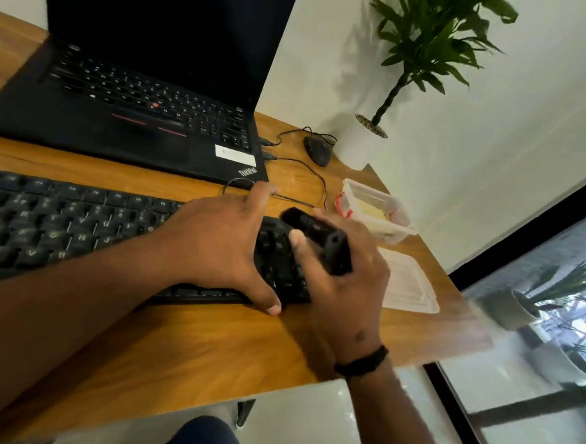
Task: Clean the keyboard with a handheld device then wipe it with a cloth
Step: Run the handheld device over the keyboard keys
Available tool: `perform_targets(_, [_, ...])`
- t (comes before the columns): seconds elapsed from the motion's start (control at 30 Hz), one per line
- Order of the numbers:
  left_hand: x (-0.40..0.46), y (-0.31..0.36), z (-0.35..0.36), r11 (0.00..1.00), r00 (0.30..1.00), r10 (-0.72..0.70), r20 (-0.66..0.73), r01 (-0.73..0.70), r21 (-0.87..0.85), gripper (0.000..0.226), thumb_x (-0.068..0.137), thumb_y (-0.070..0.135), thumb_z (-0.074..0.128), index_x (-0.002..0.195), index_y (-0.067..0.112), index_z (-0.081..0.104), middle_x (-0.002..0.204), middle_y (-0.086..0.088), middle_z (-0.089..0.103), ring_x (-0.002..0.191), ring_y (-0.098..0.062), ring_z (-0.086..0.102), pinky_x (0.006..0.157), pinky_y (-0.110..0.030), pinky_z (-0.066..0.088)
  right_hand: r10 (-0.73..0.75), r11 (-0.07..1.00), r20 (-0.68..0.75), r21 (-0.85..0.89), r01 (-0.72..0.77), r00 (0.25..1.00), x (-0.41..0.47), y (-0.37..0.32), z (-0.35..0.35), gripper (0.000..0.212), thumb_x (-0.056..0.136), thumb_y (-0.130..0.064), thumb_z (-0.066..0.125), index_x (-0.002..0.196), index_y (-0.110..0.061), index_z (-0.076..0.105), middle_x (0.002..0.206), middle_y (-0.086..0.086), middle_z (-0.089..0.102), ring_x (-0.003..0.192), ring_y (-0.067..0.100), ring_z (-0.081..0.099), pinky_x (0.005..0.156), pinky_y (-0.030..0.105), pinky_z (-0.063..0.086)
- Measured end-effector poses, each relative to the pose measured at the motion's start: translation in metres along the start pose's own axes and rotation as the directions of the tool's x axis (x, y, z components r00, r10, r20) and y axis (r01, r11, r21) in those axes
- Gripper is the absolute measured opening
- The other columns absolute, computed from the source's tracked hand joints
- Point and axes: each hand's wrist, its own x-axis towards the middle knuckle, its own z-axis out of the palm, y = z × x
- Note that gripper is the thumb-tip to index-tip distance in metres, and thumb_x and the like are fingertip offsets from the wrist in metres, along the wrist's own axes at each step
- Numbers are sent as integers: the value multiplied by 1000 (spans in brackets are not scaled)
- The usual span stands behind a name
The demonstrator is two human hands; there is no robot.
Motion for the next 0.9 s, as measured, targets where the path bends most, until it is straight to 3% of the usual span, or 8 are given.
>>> perform_targets(0.13, [2, 0, 1, 999, 1000, -5, 16, 5, -32, 152, 38, 87, 79, 154, 35, -4, 146, 8, 50, 125, -15, 53, 97, -35, 48, -4, 995, -75, 100, 11, 997, -20, 11, 8, 33, 81, -18, 74, 112, -8, 68, 113, 4, 66, 109, 17, 62, 89, 37, 54])
perform_targets(0.47, [2, 6, -4, 996, 996, -56, 74, 61, -63, 152, 42, 84, 81, 156, 35, -6, 153, 6, 44, 134, -16, 48, 104, -33, 43, 43, 976, -18, 215, -38, 999, -15, 24, 12, 38, 78, -11, 74, 115, -7, 69, 120, 6, 65, 116, 20, 60, 97, 35, 50])
perform_targets(0.63, [0, 7, -9, 987, 996, -77, 46, 83, -136, 141, 49, 81, 82, 156, 36, 1, 150, 8, 47, 133, -17, 50, 105, -35, 45, 56, 977, -11, 209, -53, 998, -14, 19, 12, 40, 79, -16, 73, 118, -8, 69, 120, 2, 65, 115, 14, 60, 99, 26, 48])
perform_targets(0.73, [-4, 6, -16, 988, 996, -86, 16, 87, -127, 136, 54, 79, 81, 156, 33, 4, 152, 5, 48, 136, -19, 48, 107, -37, 43, 60, 981, -6, 186, -58, 998, -14, 15, 10, 41, 81, -19, 75, 119, -10, 67, 117, -3, 63, 110, 9, 58, 98, 15, 44])
perform_targets(0.9, [-25, 9, -30, 969, 984, -127, -127, 96, -228, 119, 65, 72, 81, 155, 29, 16, 150, 5, 50, 133, -16, 51, 105, -38, 47, 16, 987, 6, 159, -16, 1000, -15, 13, 8, 37, 82, -13, 77, 117, -6, 67, 114, 8, 67, 108, 12, 57, 99, 5, 34])
